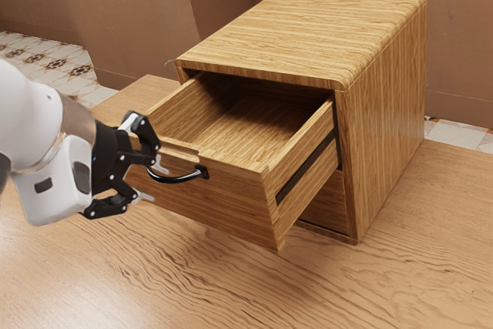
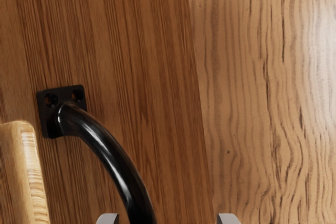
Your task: Pull the drawer handle with one arm to open the drawer
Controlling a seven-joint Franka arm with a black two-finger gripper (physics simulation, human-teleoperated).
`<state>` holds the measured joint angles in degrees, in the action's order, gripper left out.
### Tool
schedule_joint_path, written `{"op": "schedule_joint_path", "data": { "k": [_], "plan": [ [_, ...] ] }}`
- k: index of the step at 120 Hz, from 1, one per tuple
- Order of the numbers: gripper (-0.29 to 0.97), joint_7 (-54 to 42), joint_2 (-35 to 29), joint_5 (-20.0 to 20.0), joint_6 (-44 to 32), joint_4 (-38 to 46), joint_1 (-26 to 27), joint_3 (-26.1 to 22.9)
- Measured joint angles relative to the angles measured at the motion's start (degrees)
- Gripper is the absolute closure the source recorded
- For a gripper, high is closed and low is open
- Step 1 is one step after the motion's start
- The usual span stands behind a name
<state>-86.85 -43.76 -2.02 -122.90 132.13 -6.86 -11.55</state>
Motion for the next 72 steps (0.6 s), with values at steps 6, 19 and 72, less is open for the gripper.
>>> {"op": "schedule_joint_path", "data": {
  "k": [6, 19, 72],
  "plan": [
    [0.5, 0.04, -1.46, 0.0, 0.37, 0.03, -0.1, -0.6],
    [0.5, 0.25, -5.23, -0.01, 1.75, -0.55, -0.34, -1.87],
    [0.24, 23.2, 31.22, -1.39, 19.06, -46.28, -0.31, -3.84]
  ]
}}
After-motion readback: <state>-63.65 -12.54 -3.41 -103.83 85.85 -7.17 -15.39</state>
